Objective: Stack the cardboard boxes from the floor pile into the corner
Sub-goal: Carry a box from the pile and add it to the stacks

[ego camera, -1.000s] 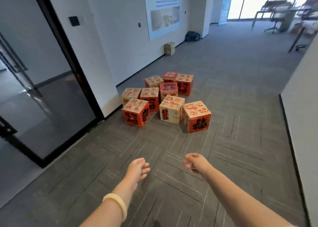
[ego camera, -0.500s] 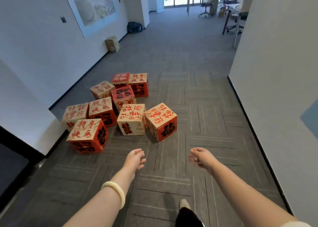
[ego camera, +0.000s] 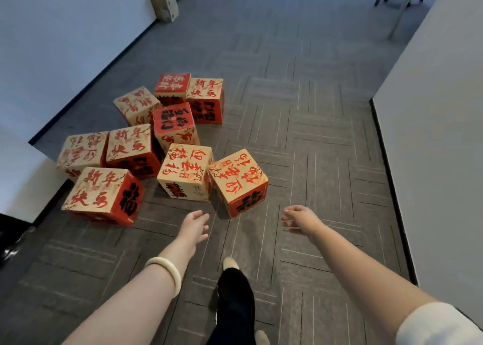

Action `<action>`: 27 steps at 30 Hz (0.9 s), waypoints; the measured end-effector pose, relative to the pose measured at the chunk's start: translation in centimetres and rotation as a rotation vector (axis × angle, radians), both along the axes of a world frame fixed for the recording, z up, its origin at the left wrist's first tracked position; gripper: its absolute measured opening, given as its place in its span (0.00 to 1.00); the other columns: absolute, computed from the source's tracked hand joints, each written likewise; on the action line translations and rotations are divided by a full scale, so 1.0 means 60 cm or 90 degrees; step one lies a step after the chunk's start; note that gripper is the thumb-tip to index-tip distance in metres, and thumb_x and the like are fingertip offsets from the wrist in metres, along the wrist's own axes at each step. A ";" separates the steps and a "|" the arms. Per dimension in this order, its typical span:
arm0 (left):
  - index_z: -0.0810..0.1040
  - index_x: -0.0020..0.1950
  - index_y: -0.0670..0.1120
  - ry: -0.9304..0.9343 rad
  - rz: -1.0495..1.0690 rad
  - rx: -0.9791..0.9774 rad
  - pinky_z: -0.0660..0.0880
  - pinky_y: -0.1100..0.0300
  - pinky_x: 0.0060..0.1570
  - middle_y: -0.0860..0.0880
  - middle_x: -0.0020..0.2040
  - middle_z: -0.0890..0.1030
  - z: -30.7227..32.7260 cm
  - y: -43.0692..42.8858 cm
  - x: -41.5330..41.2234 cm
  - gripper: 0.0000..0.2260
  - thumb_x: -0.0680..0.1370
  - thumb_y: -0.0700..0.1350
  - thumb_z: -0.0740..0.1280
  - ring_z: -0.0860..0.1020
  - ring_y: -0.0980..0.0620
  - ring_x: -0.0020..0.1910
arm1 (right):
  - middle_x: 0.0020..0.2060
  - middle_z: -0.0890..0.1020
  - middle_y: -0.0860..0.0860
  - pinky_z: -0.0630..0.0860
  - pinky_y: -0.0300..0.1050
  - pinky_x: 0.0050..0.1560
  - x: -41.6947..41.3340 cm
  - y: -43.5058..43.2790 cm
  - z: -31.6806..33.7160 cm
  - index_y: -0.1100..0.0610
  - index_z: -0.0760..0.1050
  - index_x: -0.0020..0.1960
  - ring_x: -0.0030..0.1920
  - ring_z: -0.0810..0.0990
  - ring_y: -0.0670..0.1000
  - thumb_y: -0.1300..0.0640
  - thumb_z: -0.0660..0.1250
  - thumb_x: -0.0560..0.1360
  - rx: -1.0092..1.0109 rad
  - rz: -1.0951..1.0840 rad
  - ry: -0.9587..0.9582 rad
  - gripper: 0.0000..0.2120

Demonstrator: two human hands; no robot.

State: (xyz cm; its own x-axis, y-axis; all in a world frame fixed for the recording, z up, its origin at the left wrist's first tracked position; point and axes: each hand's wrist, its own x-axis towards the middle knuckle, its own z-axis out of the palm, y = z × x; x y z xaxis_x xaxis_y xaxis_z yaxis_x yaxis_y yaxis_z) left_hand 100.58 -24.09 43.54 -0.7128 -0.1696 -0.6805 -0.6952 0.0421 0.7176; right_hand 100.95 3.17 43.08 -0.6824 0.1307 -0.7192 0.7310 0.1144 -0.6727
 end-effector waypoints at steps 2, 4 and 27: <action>0.64 0.71 0.43 -0.017 0.001 0.000 0.73 0.52 0.57 0.43 0.66 0.71 -0.032 0.005 -0.083 0.21 0.79 0.43 0.63 0.73 0.45 0.62 | 0.41 0.78 0.51 0.74 0.45 0.45 -0.078 0.008 -0.028 0.58 0.72 0.55 0.38 0.76 0.48 0.57 0.60 0.80 0.010 -0.004 -0.011 0.07; 0.63 0.72 0.44 -0.032 -0.005 0.002 0.73 0.52 0.58 0.43 0.67 0.70 -0.068 0.015 -0.168 0.22 0.79 0.43 0.63 0.72 0.45 0.63 | 0.41 0.78 0.51 0.72 0.42 0.40 -0.158 0.018 -0.063 0.58 0.72 0.55 0.37 0.76 0.48 0.58 0.60 0.80 0.020 -0.008 -0.026 0.06; 0.47 0.77 0.49 -0.331 0.070 -0.104 0.64 0.45 0.66 0.44 0.74 0.59 -0.806 0.095 -0.608 0.43 0.72 0.53 0.72 0.62 0.42 0.72 | 0.71 0.65 0.57 0.67 0.52 0.65 -0.718 0.053 -0.773 0.58 0.58 0.74 0.69 0.68 0.57 0.55 0.72 0.71 0.277 0.203 -0.157 0.37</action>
